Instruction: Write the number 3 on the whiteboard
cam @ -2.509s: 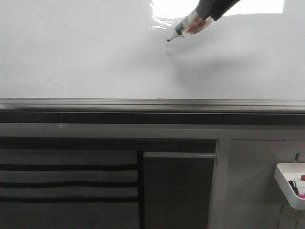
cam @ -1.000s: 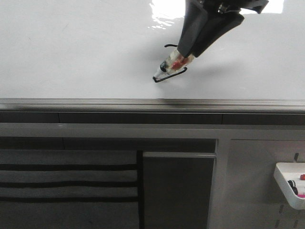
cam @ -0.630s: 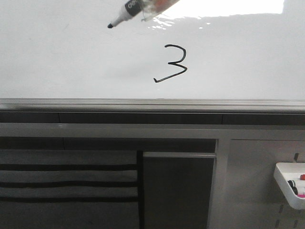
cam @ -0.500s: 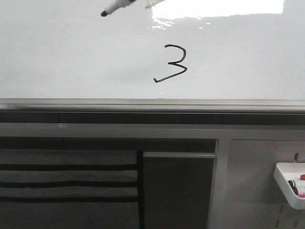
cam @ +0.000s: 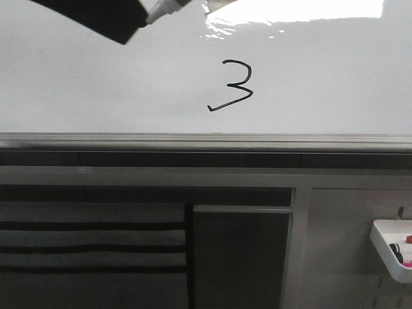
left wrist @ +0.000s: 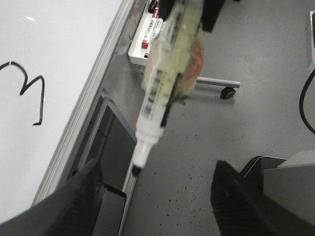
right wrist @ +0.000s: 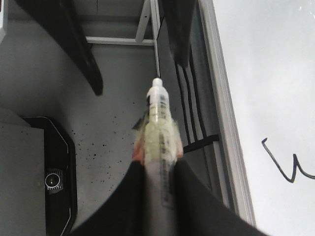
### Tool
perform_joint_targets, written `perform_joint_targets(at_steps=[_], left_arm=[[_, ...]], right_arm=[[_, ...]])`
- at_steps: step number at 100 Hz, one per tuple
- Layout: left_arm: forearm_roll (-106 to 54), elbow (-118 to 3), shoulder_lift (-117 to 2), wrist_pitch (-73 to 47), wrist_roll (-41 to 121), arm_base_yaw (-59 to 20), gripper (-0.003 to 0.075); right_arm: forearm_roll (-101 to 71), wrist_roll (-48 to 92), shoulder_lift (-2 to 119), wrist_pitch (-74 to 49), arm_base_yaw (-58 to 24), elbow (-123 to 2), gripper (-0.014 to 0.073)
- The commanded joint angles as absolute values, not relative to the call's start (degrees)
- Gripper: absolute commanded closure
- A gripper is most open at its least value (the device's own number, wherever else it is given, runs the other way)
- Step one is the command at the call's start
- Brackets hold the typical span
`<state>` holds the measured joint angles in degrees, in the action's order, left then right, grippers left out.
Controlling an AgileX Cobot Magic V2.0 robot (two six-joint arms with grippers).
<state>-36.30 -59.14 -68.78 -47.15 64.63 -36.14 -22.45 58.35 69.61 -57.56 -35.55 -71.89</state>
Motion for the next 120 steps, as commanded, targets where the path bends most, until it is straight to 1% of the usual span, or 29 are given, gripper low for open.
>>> perform_joint_targets(at_steps=[1,15,20,35,47,68,84,120], left_arm=[[-39.2,-63.6,-70.6,-44.2,64.8,-38.0,0.028],[-38.9,-66.2,-73.8,-44.3,64.8,-38.9,0.028],[-38.9,-66.5,-74.2,-44.3,64.8,-38.9,0.0292],[-38.9,-66.5,-74.1,-44.4,64.8,-38.9,0.0412],[-38.9,-66.5,-74.1,-44.4,64.8,-38.9,0.0489],[-38.9,-66.5,-74.1,-44.5,64.8,-38.9,0.0582],[-38.9,-66.5,-74.1,-44.5,64.8,-38.9,0.0626],[-38.9,-66.5,-74.1,-44.5,64.8,-38.9,0.0685]], right_arm=[[-23.8,59.0,68.2,-54.9,-35.6,-73.1,0.059],[-23.8,59.0,68.2,-55.0,-35.6,-73.1,0.059],[-23.8,59.0,68.2,-55.0,-35.6,-73.1,0.059],[-23.8,59.0,68.4,-55.0,-35.6,-73.1,0.059],[-23.8,59.0,68.6,-54.9,-35.6,-73.1,0.059],[-23.8,59.0,69.5,-54.8,-35.6,-73.1,0.059],[-24.4,59.0,69.5,-55.8,-35.6,-73.1,0.059],[-24.7,59.0,69.5,-57.6,-35.6,-73.1,0.0588]])
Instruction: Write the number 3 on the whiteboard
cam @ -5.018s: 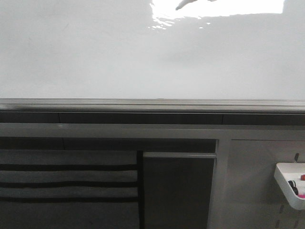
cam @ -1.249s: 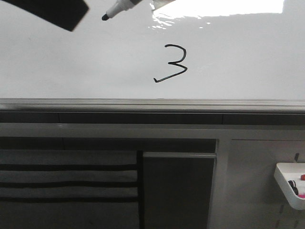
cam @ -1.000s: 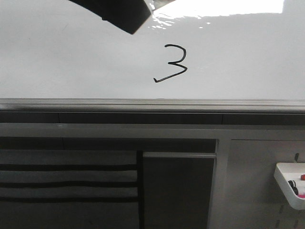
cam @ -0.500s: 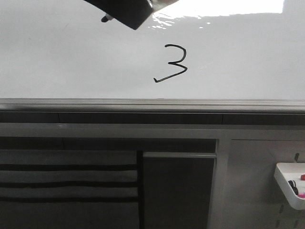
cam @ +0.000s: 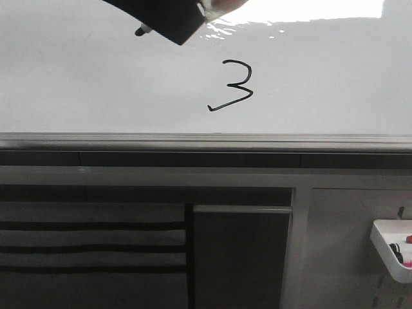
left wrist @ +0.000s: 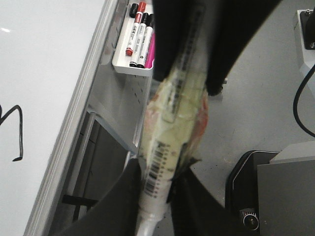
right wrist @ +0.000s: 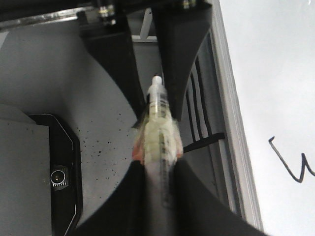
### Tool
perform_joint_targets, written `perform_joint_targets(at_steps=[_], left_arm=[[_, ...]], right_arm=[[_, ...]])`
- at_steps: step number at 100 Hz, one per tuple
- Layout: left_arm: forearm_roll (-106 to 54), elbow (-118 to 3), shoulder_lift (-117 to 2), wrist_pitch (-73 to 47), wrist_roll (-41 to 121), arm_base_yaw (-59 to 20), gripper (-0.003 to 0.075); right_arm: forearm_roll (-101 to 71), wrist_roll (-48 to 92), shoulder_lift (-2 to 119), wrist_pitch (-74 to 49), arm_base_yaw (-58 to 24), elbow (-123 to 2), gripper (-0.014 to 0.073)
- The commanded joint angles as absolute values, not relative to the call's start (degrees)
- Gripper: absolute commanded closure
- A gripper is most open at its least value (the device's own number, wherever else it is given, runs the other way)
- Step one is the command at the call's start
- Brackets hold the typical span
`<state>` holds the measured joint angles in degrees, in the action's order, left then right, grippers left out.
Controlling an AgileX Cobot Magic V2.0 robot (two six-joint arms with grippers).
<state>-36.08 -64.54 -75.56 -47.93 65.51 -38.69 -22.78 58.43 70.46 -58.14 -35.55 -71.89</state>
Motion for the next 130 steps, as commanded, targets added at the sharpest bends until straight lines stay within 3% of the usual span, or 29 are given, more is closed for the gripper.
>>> perform_joint_targets(at_steps=[1,18,31,44,69,92,130], left_arm=[[-38.9,-66.5,-74.1,-44.5,64.8,-38.9,0.0687],[-38.9,-66.5,-74.1,-44.4,64.8,-38.9,0.0719],[-38.6,-66.5,-74.1,-44.0,64.8,-38.7,0.0738],[-37.2,-66.4,-74.1,-42.6,64.3,-37.0,0.0738],[-35.9,-66.3,-76.5,-38.2,54.7,-23.2,0.0738],[-36.0,-66.3,-83.2,-29.6,40.3,-11.1,0.0738],[-35.9,-66.3,-85.4,-23.3,39.0,-8.9,0.0738]], right_arm=[[-24.7,59.0,69.5,-57.5,-35.6,-73.1,0.0587],[-24.7,59.0,69.5,-57.2,-35.6,-73.1,0.0536],[-23.9,56.5,69.5,-55.7,-35.2,-73.1,0.0338],[-18.5,48.6,68.9,-54.7,-32.1,-74.3,0.0209],[-16.0,42.3,64.5,-59.1,-21.9,-75.1,0.0203],[-16.1,41.7,63.2,-62.5,-20.6,-75.1,0.0203],[-16.1,41.3,63.2,-62.5,-20.6,-75.1,0.0203]])
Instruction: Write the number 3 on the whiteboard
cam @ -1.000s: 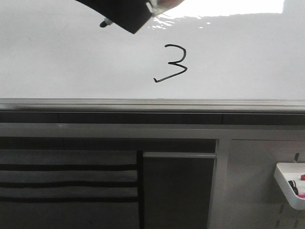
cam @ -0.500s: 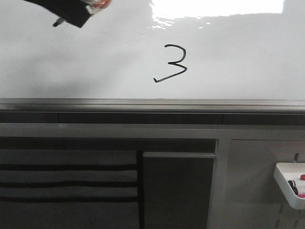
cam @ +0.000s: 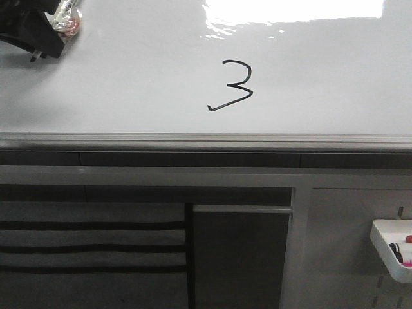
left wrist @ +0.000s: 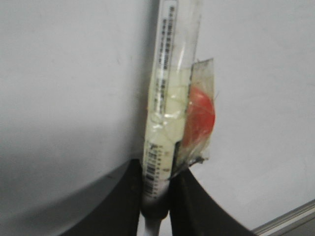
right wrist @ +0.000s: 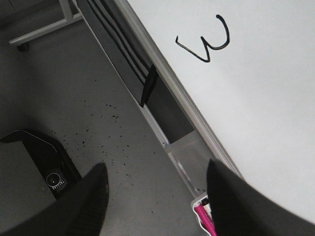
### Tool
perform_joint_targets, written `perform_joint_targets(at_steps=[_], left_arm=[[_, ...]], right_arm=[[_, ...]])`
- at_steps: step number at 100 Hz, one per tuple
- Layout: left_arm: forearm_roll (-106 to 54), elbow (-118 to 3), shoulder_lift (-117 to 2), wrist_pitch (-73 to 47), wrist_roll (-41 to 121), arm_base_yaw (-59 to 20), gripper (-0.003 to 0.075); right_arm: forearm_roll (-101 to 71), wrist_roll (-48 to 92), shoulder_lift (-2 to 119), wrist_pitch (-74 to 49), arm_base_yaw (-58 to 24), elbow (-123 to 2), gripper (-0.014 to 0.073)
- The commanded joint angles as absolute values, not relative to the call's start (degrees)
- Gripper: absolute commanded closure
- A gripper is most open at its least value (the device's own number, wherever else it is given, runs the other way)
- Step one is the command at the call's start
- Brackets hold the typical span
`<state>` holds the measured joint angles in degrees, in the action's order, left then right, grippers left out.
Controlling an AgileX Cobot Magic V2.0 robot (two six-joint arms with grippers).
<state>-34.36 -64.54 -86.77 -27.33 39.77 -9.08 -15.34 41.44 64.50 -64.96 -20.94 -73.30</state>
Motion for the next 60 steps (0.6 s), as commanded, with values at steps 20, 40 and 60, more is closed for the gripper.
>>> perform_joint_targets(at_steps=[20,40,60], left_arm=[[-35.9,-66.3,-85.4,-25.9,39.0,-9.0,0.0738],[-35.9,-66.3,-85.4,-26.4,39.0,-9.0,0.0618],[-35.9,-66.3,-85.4,-27.1,39.0,-9.0,0.044]], right_arm=[[-16.1,41.3,63.2,-61.9,-20.6,-75.1,0.0203],[-16.1,41.3,63.2,-61.9,-20.6,-75.1,0.0203],[-16.1,41.3,63.2,-61.9,-20.6,-75.1,0.0203]])
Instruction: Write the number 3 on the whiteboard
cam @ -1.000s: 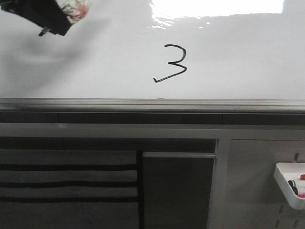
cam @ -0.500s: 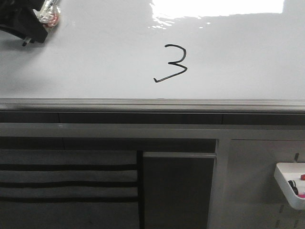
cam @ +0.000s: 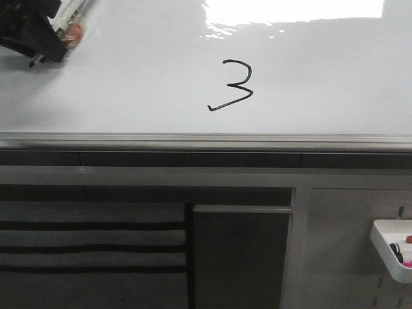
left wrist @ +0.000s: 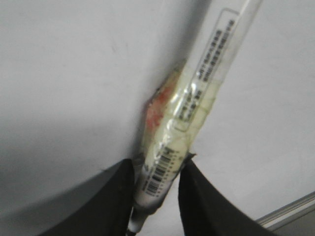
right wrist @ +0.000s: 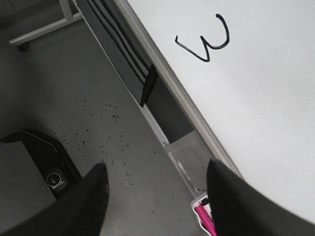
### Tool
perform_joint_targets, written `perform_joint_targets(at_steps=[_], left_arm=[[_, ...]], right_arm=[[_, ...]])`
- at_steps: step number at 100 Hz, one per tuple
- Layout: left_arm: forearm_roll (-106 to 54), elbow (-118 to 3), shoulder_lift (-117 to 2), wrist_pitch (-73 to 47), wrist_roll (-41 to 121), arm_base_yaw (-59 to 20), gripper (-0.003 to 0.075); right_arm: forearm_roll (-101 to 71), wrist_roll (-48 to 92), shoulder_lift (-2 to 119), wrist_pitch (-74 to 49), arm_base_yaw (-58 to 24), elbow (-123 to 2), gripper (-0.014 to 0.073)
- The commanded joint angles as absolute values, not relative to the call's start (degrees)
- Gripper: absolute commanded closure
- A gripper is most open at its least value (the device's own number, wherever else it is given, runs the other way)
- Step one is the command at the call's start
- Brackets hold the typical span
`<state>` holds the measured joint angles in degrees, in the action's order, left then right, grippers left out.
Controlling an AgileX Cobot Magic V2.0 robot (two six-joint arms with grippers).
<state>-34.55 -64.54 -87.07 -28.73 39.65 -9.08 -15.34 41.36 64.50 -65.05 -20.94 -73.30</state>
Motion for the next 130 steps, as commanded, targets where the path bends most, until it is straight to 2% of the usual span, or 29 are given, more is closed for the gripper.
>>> perform_joint_targets(at_steps=[1,33,49,74,91,102,112,118,130], left_arm=[[-35.9,-66.3,-85.4,-27.1,39.0,-9.0,0.0439],[-34.7,-66.9,-84.6,-30.4,39.3,-9.0,0.0424],[-31.3,-69.2,-80.1,-36.3,39.1,-8.9,0.0399],[-26.9,-69.7,-65.2,-44.8,37.5,-8.9,0.0404],[-21.7,-65.9,-53.8,-47.5,31.1,-8.9,0.0405],[-18.4,-60.0,-46.0,-47.1,27.4,-8.9,0.0411],[-14.7,-53.4,-39.4,-44.2,24.3,-8.9,0.0474],[-13.4,-48.8,-35.6,-41.4,24.1,-8.9,0.054],[-12.4,-41.4,-29.8,-34.8,24.1,-8.9,0.0694]], right_arm=[[-16.1,41.3,63.2,-61.9,-20.6,-75.1,0.0203],[-15.6,38.6,63.2,-62.1,-20.6,-75.1,0.0203],[-6.0,24.8,61.1,-62.1,-20.6,-75.1,0.0204],[0.7,3.8,52.5,-59.1,-20.6,-70.2,0.0294],[0.7,-1.9,42.9,-51.2,-20.6,-61.2,0.0358],[0.7,-3.7,37.1,-47.4,-20.6,-55.8,0.0445],[0.7,-4.9,32.3,-45.5,-20.6,-51.8,0.0562],[0.7,-4.9,30.0,-45.1,-20.6,-49.6,0.0652],[1.0,-4.9,27.4,-44.9,-20.6,-46.4,0.0666]])
